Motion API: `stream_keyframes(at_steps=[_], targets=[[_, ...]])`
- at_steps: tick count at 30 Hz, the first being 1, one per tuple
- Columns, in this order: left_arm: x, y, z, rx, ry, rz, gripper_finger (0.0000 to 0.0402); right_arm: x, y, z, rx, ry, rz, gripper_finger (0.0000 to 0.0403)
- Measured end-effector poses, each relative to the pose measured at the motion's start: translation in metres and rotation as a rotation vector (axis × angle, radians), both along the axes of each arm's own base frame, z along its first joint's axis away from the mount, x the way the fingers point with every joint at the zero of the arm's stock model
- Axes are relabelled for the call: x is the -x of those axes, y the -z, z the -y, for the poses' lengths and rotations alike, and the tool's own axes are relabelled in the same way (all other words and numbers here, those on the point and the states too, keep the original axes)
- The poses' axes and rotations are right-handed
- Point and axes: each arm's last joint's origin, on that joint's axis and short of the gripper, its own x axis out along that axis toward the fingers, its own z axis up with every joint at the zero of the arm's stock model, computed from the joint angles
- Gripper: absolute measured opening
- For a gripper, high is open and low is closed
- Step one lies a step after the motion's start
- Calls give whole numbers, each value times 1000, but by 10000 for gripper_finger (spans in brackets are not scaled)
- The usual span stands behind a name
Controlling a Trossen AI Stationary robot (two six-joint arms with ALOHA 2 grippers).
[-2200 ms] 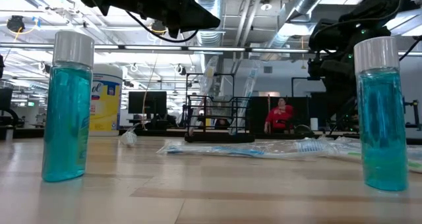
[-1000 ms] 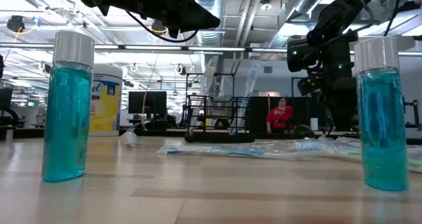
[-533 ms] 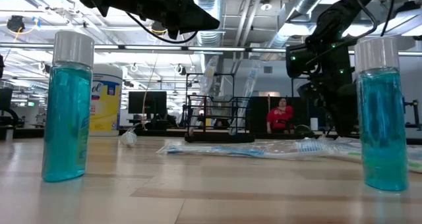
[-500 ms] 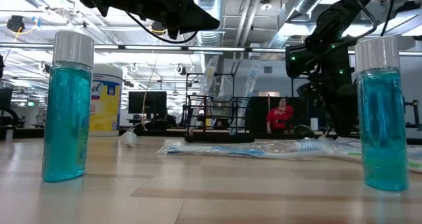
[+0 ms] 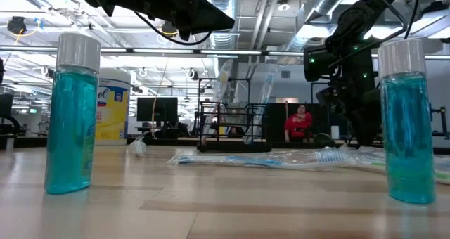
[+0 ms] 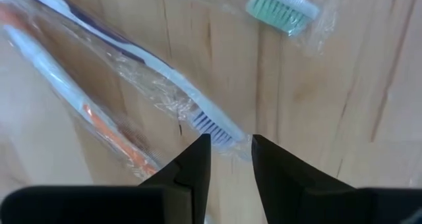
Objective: Pick & Place toothbrushing station
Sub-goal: Put the purple toothbrush into the black mesh organizer
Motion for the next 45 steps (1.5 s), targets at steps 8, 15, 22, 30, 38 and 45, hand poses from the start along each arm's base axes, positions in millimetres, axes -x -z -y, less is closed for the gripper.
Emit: stream_keyframes(at_steps=[8, 15, 22, 30, 38, 45], targets=[[0, 0, 1, 0, 2, 0, 21, 3, 5, -2, -2, -2, -4, 102], [0, 0, 1, 0, 2, -3, 21, 9, 11, -6, 30, -2, -61, 92], [0, 0, 1, 0, 2, -4, 21, 7, 11, -8, 71, -36, -67, 10], [0, 0, 1, 0, 2, -3, 21, 7, 10, -9, 59, -17, -75, 1], [0, 0, 1, 0, 2, -3, 21, 0, -3, -15, 123, -40, -123, 0], [0, 0, 1, 0, 2, -3, 21, -19, -27, -26, 231, -94, -112, 0]])
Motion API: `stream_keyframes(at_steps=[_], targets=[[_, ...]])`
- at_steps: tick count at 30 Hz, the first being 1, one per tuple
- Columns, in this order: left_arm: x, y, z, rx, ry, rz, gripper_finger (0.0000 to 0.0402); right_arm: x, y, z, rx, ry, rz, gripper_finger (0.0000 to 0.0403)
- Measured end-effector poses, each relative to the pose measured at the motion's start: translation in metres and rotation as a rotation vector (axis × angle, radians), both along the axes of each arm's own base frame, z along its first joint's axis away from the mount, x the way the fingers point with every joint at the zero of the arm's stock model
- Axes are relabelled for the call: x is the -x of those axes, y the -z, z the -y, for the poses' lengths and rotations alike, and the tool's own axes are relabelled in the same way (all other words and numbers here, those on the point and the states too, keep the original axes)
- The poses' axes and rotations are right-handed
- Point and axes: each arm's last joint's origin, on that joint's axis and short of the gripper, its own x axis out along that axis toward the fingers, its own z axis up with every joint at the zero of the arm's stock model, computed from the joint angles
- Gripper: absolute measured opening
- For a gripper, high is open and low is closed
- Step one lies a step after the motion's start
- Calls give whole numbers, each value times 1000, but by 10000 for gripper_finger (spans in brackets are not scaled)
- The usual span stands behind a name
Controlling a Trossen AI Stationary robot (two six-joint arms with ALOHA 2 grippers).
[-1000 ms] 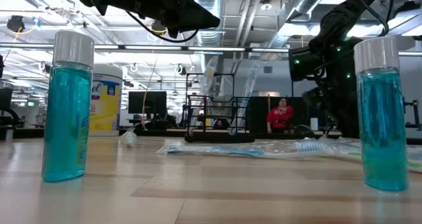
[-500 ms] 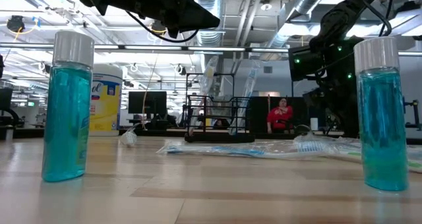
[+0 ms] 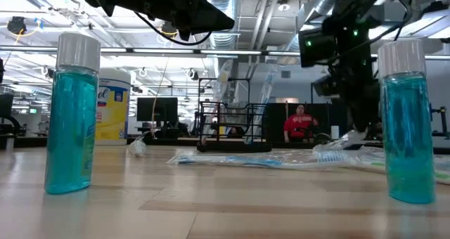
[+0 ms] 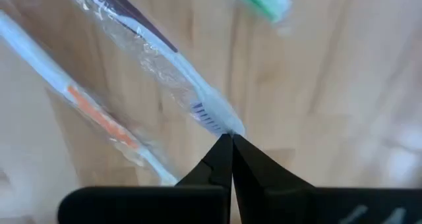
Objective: Pick & Place toothbrushing station
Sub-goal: Put the purple toothbrush into the black mesh organizer
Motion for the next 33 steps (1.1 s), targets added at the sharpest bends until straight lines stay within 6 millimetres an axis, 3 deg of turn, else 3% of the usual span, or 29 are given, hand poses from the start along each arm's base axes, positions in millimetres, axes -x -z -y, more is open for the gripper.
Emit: stream_keyframes(at_steps=[16, 33], targets=[[0, 0, 1, 4, 20, -3, 21, -35, -67, -44, 317, -170, 83, 0], [0, 0, 2, 59, 52, 5, 21, -50, -120, -91, 543, -286, 285, 0]])
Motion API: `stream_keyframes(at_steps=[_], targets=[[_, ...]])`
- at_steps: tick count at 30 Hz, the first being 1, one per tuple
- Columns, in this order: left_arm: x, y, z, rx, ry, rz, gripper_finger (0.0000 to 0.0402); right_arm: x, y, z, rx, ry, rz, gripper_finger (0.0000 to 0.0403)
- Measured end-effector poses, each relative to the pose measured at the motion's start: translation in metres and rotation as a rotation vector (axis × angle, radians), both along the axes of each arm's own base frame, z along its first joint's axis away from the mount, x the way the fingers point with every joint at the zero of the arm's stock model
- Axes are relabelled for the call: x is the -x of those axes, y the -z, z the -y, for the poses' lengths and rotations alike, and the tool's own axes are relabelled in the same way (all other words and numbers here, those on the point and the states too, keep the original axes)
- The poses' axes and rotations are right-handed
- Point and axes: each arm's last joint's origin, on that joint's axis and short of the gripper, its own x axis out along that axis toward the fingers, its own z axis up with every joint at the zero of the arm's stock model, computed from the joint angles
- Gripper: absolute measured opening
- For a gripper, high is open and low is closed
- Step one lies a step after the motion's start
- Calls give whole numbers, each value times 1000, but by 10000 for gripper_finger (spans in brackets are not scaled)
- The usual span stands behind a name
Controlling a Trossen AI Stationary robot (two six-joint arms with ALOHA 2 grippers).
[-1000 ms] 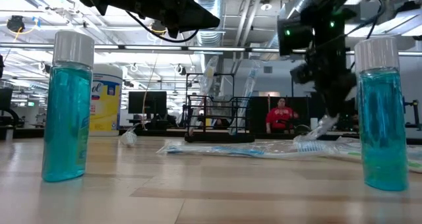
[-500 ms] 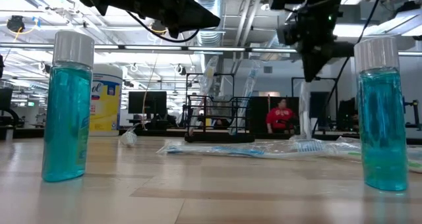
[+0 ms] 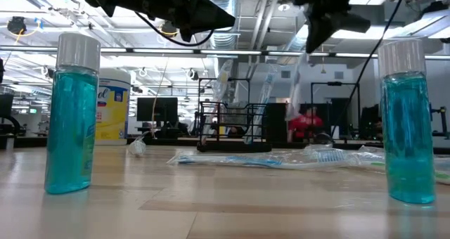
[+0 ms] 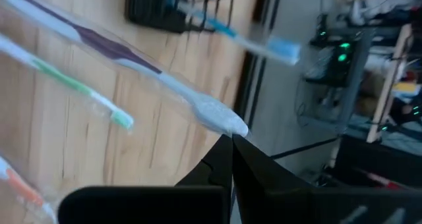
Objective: Pick & Place toothbrushing station
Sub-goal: Put the purple toothbrush into the black mesh organizer
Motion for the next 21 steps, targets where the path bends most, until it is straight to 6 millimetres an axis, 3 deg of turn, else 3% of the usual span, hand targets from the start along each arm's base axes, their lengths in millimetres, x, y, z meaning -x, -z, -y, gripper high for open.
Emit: stream_keyframes(at_steps=[21], targets=[[-1, -8, -1, 184, -19, 108, 36, -16, -32, -35, 144, -154, 215, 0]])
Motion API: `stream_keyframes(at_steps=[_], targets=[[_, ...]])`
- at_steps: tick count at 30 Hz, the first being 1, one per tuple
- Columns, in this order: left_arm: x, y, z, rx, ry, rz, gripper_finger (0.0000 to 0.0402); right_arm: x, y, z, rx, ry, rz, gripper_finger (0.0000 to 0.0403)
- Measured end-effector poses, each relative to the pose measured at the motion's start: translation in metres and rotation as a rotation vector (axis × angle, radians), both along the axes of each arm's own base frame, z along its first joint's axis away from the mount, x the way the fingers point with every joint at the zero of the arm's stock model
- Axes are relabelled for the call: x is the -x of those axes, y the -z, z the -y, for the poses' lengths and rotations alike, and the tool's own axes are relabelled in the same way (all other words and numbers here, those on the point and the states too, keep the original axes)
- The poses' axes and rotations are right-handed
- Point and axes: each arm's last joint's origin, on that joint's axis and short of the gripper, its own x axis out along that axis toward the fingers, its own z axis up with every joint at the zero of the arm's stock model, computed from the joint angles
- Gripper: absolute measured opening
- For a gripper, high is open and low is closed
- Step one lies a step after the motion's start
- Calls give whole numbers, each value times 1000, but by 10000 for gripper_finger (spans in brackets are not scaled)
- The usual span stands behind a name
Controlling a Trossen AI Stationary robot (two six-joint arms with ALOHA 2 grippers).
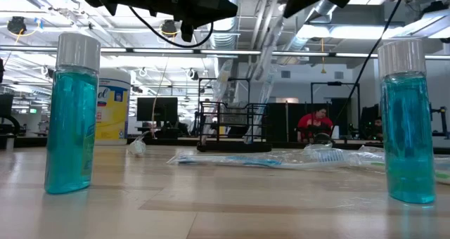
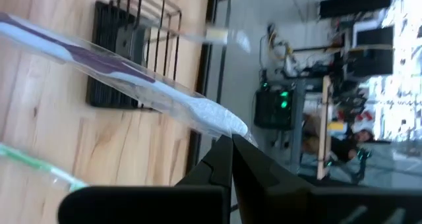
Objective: Pick & Place toothbrushing station
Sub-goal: Put the purple toothbrush into the black mesh organizer
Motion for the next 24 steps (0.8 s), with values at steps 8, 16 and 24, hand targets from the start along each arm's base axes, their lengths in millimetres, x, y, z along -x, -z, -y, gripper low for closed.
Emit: stream_keyframes(at_steps=[8, 16, 24], targets=[[-1, -5, -5, 76, 122, 53, 99, -7, -7, -8, 64, -48, 59, 0], [-1, -9, -12, 135, 106, 107, 167, -9, -11, -21, 89, -96, 97, 0], [-2, -10, -23, 246, 147, 146, 211, -13, -17, -30, 104, -146, 143, 0]])
